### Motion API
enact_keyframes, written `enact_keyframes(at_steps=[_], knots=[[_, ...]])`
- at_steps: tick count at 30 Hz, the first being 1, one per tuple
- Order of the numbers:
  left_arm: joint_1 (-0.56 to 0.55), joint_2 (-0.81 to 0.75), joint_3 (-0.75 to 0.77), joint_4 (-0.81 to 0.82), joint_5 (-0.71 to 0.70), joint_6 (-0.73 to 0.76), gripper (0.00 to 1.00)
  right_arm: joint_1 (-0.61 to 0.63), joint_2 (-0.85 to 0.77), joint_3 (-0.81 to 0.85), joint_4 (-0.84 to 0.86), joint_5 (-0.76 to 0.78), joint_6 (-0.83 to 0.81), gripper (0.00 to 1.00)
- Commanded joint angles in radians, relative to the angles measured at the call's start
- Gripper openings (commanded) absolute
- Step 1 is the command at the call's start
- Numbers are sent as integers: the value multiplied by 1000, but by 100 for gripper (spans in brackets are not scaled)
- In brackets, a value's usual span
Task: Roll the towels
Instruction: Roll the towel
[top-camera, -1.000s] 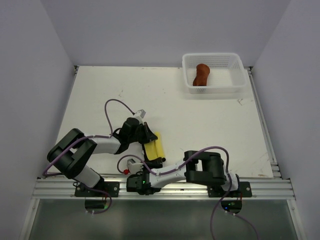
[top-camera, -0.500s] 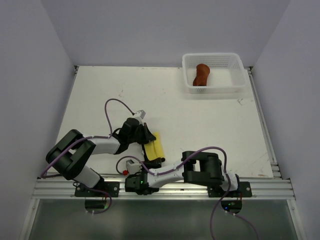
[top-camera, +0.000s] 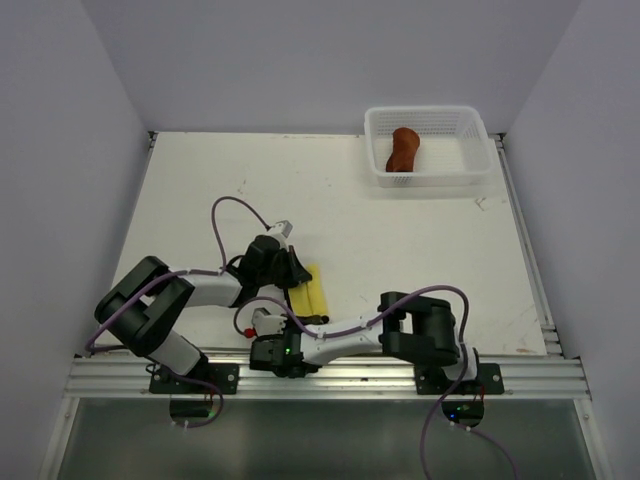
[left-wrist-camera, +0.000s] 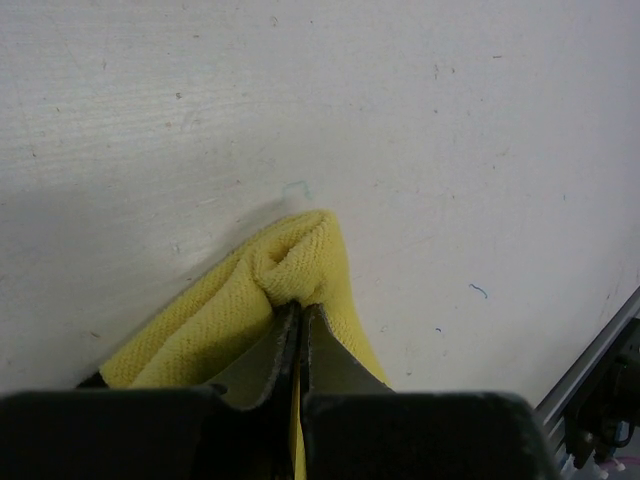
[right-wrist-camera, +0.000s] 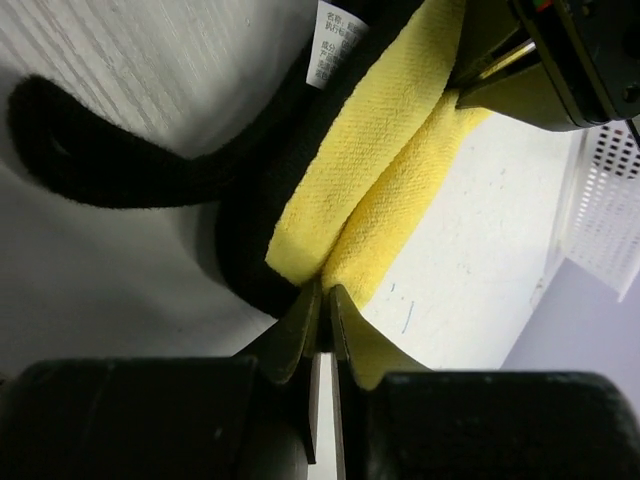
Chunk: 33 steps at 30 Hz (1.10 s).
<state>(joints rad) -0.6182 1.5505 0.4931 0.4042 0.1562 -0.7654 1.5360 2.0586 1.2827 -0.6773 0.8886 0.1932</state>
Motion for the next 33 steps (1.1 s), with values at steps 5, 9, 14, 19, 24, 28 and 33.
enact_keyframes(at_steps=[5,9,14,19,24,28,33], knots=[[32,54,-7,-13,-196,44,0,-2,-104,-20,44,-221,118,19],[32,62,-7,-16,-196,46,0,-4,-144,-54,64,-226,146,25],[32,77,-7,-4,-192,43,0,-5,-182,-79,51,-224,172,27],[32,63,-19,18,-185,44,0,-5,-264,-120,58,-255,209,27],[32,60,-25,22,-179,49,0,-19,-434,-189,108,-313,229,27],[34,57,-36,31,-179,46,0,-45,-573,-239,168,-375,235,27],[32,53,-44,39,-176,46,0,-147,-683,-316,255,-485,268,27]])
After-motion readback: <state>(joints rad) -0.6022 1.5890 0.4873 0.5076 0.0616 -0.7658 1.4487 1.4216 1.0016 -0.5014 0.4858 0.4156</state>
